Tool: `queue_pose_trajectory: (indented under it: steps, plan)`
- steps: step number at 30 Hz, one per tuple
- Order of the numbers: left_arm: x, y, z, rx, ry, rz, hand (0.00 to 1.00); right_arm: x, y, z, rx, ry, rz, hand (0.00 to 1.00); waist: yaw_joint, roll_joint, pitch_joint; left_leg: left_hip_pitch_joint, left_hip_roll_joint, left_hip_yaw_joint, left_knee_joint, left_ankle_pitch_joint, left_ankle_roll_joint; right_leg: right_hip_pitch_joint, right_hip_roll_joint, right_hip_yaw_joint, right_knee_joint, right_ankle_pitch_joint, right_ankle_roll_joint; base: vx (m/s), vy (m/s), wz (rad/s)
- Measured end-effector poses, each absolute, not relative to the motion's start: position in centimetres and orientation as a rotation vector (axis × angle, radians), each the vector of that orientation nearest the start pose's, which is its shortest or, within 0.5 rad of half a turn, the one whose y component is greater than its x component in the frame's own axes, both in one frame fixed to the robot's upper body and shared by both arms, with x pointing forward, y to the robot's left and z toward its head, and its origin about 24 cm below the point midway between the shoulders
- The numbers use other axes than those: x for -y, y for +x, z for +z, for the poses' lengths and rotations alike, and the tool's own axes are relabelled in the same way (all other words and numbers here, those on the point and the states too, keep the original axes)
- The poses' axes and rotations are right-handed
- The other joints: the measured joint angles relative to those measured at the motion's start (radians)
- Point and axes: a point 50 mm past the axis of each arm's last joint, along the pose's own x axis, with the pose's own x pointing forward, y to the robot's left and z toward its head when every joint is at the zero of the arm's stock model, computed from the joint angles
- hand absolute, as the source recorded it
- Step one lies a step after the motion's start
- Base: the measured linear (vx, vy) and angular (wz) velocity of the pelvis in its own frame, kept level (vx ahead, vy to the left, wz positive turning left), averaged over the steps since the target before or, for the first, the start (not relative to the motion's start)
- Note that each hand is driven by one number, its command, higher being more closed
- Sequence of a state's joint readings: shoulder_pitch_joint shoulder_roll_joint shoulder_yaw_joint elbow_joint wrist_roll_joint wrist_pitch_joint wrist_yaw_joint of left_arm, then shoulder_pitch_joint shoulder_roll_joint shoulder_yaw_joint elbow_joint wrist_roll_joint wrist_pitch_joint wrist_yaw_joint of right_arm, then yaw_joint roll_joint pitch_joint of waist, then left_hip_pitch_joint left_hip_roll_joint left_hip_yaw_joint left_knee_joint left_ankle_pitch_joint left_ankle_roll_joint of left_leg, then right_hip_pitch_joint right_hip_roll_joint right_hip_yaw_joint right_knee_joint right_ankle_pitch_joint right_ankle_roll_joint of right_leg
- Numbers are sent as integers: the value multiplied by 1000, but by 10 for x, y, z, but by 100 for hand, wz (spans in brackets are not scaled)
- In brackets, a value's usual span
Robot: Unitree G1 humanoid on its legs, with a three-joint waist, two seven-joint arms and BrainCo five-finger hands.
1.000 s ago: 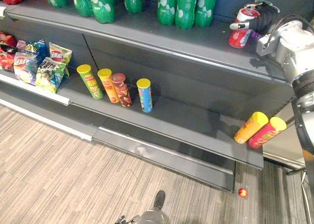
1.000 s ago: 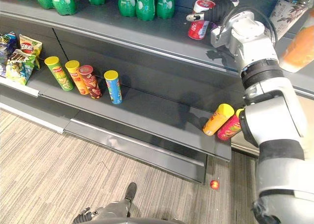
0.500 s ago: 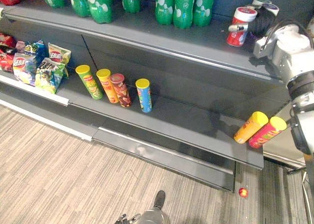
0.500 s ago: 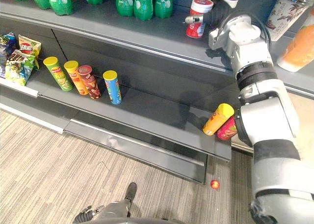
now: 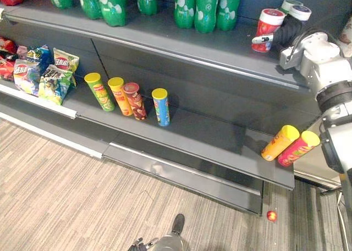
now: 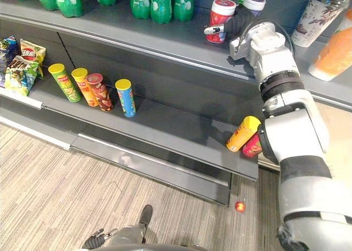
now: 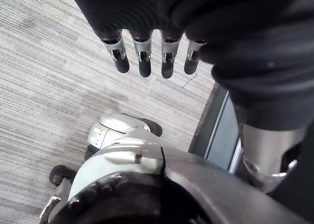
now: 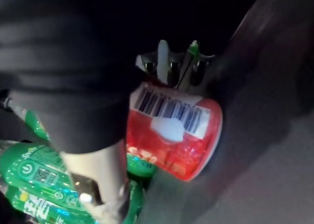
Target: Put the gum and the chips on the shelf.
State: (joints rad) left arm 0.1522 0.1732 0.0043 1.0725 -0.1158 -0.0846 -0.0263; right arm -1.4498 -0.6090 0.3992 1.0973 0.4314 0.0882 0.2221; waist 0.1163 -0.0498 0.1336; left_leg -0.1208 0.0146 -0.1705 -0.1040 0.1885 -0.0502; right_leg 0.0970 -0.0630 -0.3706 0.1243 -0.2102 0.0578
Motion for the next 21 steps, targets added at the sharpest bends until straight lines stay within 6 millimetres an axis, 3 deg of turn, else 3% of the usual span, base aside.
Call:
queue_pose_trajectory:
  steps: [9,21]
  plan:
    - [-220,70,-160,-1111,30,160,0,189,401,390,390,-296,116,0,-2,0,0,2,7,5,0,1,-2,3,8,5,-2,1,-1,0,0,0]
    - [-224,68,-159,-1102,25,170,0,216,376,434,508,-284,41,0,-12,-8,3,10,14,7,0,1,-7,12,15,6,-12,2,-4,0,0,0]
